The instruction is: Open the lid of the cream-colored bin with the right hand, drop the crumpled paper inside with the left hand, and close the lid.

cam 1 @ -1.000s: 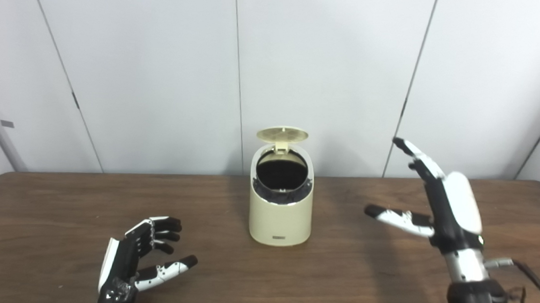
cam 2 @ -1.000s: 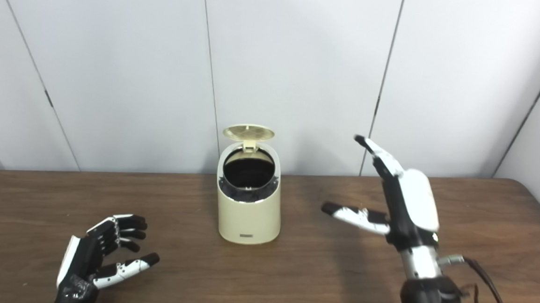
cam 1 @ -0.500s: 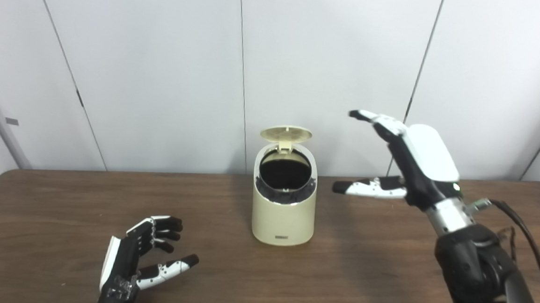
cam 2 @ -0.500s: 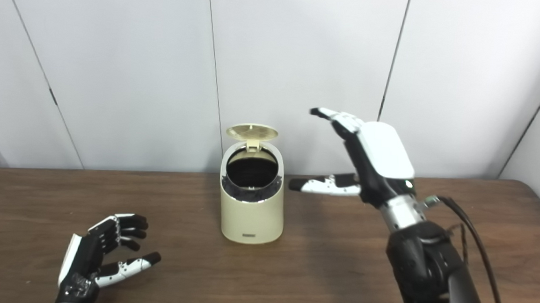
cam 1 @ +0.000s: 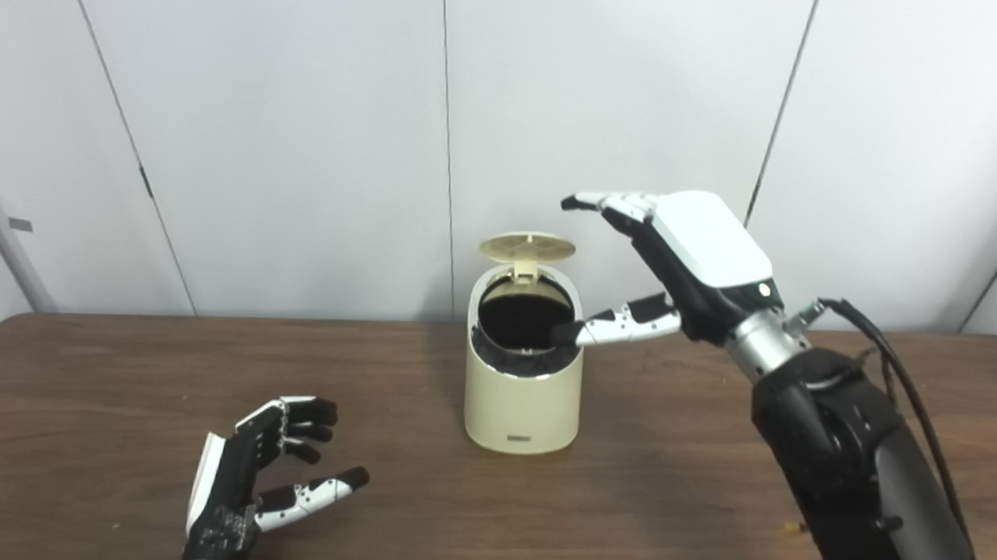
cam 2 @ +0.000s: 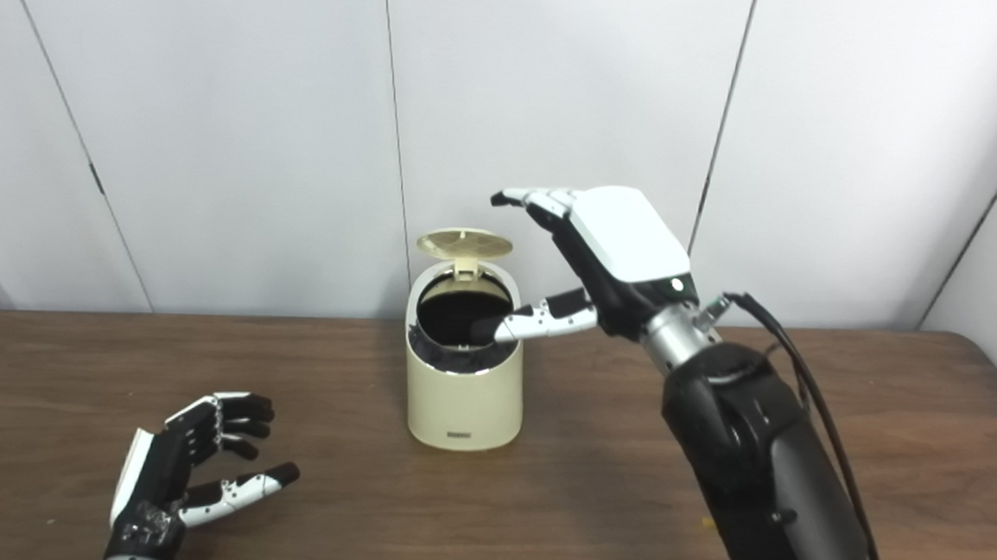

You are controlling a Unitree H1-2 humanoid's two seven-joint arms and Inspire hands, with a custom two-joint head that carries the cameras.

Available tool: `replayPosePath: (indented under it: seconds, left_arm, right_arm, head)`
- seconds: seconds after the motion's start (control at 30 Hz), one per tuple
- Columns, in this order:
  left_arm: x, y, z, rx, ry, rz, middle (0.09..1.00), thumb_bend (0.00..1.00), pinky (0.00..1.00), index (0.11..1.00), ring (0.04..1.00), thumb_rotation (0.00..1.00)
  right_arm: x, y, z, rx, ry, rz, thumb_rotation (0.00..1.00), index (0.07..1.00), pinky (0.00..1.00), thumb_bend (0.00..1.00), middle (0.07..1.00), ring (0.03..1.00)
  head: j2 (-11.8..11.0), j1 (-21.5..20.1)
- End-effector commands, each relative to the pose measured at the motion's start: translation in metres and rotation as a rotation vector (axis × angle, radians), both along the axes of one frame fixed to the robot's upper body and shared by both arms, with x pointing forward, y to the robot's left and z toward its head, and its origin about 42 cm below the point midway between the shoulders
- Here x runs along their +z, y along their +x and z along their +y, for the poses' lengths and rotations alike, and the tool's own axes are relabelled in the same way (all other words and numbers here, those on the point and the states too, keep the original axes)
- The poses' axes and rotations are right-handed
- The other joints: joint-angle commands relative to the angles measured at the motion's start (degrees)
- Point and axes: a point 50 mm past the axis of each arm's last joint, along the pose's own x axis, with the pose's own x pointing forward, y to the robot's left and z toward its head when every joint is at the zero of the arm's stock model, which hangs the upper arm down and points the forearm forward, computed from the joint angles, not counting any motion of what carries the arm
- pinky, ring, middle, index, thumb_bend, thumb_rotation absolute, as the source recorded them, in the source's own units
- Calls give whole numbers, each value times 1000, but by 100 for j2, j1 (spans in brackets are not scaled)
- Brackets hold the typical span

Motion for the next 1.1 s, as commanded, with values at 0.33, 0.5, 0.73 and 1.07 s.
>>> replayPosePath:
  seconds: [0.33,0.5,0.73,1.07]
  left_arm:
    - [0,0,-9,-5,-9,-27,641,890,519,634,612,127]
    - [1,-1,-12,-9,-10,-30,640,890,512,630,607,118]
    - [2,-3,-17,-15,-17,-25,644,888,513,628,612,112]
    - [5,-3,-21,-14,-14,-25,644,888,507,629,609,120]
  right_arm:
    - [35,16,20,12,-88,10,747,827,691,958,851,818]
    - [38,24,24,20,-106,23,752,817,731,954,834,818]
    - [41,34,30,1,-119,111,752,849,728,945,871,855]
    - [40,36,35,3,-141,161,744,857,756,914,885,869]
  head:
    - [-18,89]
    - [-9,110]
    - [-10,160]
    - [32,181]
